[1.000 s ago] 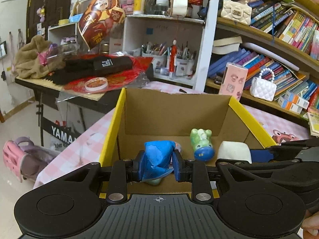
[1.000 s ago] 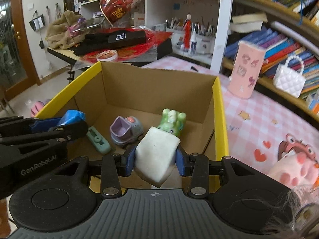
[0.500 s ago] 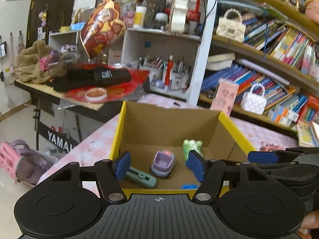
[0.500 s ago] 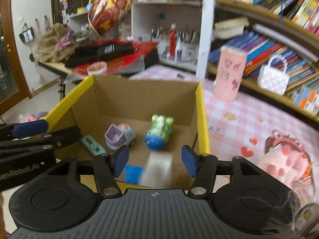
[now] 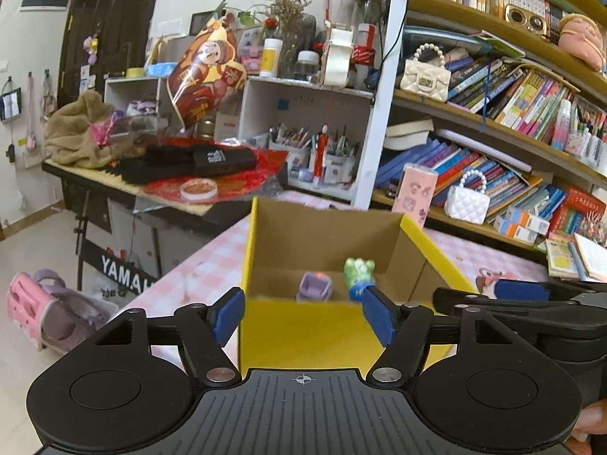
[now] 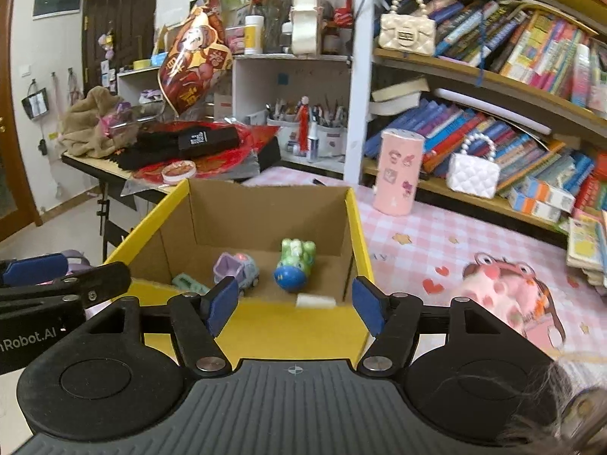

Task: Organize objects
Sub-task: 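Withdraw both grippers from the box toward the plush toys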

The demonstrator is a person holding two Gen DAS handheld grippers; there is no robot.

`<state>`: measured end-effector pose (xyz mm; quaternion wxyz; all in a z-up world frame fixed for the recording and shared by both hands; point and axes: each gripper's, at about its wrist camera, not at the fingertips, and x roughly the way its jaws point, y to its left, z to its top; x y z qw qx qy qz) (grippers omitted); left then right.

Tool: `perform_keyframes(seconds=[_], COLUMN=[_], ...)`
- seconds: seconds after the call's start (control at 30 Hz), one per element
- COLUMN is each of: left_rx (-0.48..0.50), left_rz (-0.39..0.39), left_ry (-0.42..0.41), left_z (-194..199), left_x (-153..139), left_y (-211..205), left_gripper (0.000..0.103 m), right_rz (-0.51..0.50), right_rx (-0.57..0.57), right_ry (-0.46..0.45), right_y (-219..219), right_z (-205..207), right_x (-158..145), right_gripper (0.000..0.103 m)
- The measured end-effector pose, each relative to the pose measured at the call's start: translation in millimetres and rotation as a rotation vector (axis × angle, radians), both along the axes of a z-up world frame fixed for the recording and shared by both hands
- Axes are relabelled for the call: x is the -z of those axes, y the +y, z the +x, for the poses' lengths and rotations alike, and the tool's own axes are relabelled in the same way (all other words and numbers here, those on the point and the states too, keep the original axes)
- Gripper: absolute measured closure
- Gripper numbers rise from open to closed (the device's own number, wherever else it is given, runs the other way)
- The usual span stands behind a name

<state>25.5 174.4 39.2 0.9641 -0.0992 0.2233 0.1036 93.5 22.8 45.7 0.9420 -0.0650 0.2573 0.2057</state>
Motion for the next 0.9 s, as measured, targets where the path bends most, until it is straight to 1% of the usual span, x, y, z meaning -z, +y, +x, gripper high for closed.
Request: perform_keyframes(seconds=[0.13, 0.27, 0.4, 0.5, 0.7, 0.9], left_rx=[0.006, 0.019, 0.043, 0.068, 0.112, 0.185], left_rz=[0.000, 0.004, 0.010, 0.015, 0.020, 0.024], left_ry=[0.037, 0.084, 0.118, 0.134, 0.161, 0.182], left_z=[-19.3, -36.2, -51.5, -60.7, -70.9, -71.3], left_x=[10.9, 22.8, 32.1, 36.5, 43.6, 50.5], left_y=[-2.5, -7.6, -15.2, -21.4, -31.1, -46.4], left_gripper=[0.033, 0.032, 0.025, 0.025, 0.020, 0.020], right_rz=[-0.018, -0.053, -0.069, -0.072, -0.072, -0.080], right_rx=[0.027, 0.054, 0.085, 0.123, 0.203, 0.270], right_ry=[0.027, 0.040, 0.065, 0.086, 0.094, 0.107], right_y=[-5.9, -11.8, -18.7, -24.2, -37.7, -52.4], right_z=[-23.3, -48.7, -70.7, -83.7, -105.6, -120.7], right_x=[11.3, 24.6, 37.1, 44.0, 54.2, 58.7], right_gripper=[0.039, 0.035, 0.035, 0.034, 0.030, 0.027])
